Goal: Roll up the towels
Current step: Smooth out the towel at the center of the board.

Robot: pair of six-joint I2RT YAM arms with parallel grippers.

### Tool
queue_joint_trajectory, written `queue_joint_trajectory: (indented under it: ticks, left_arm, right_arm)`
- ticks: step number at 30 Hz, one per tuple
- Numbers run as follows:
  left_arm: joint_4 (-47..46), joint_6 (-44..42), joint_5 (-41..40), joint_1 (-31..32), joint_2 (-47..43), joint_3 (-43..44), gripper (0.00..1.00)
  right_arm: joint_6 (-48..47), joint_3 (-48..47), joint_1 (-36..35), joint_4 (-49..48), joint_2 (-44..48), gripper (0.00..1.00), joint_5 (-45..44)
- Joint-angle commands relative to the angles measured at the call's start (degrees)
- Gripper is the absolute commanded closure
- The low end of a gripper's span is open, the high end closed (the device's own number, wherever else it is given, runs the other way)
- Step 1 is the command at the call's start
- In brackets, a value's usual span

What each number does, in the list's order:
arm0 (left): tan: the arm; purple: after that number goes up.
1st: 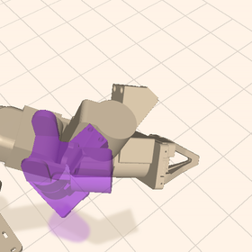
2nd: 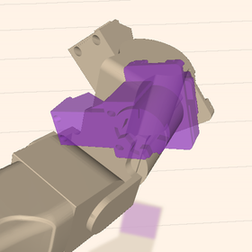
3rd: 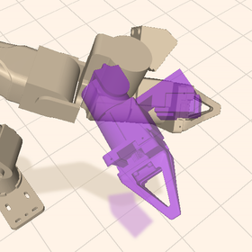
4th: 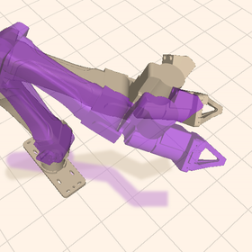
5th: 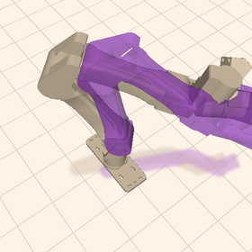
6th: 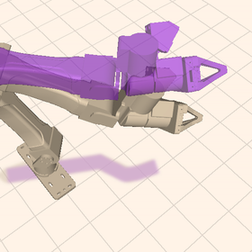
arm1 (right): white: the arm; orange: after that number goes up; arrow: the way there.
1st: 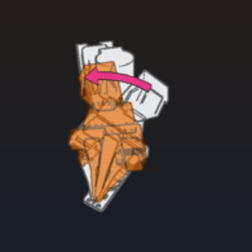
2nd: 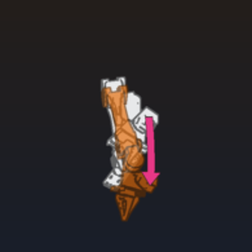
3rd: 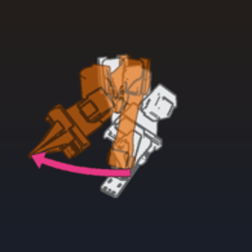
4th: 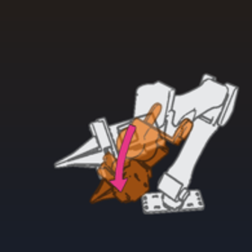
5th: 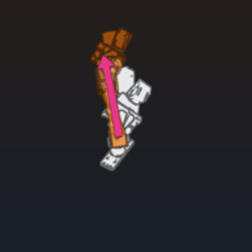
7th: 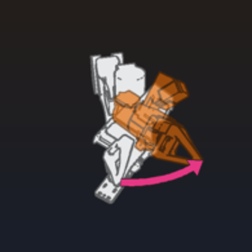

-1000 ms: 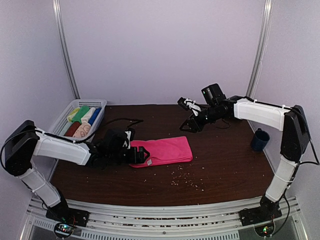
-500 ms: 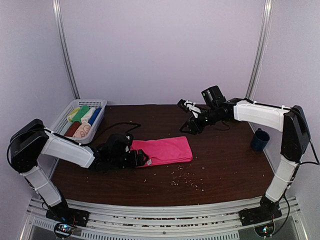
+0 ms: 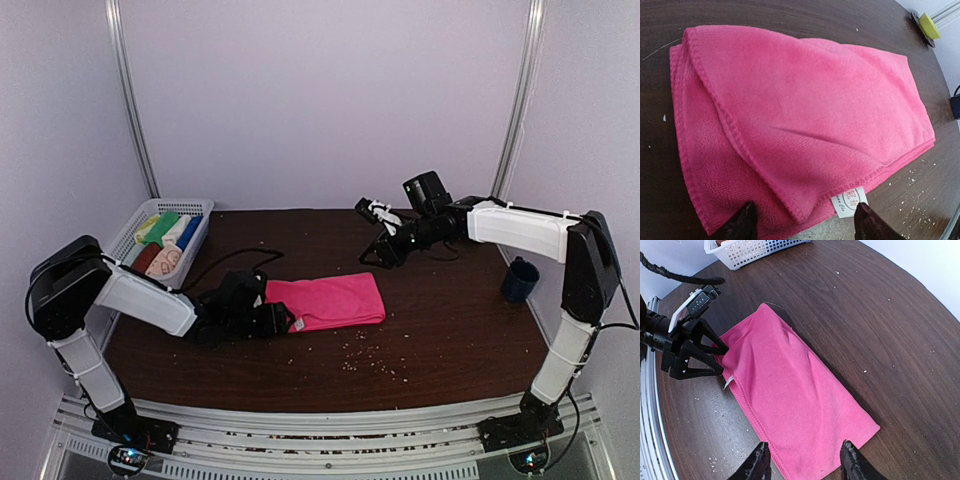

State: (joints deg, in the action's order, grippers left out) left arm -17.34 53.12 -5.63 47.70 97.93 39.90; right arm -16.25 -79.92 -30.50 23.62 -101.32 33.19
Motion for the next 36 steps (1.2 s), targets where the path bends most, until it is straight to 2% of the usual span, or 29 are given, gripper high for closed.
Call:
queue_joint_trajectory:
  ticks: [1,14,23,36]
  left_arm:
    - [-3.17,0.59,-0.96,-0.06,0.32,1.23,0.36]
    - [-1.69,1.26,-3.02,-0.07,-6.30,-0.72,0.38]
    - [-2.88,1.58,-2.22,-0.02,-0.24,1.14,0.39]
    - [-3.61,1.72,-3.16,-0.14,0.79,1.67,0.49]
  right_arm:
    - [-0.10,0.88,0.18,-1.38,-0.08,0.52,0.09]
    - [0.13,0.82,0.18,-1.38,-0.67,0.52,0.21]
    - [0.09,0.77,0.18,-1.33,-0.38,0.52,0.13]
    - [-0.06,0.84,0.18,-1.42,-0.43,0.52,-0.05]
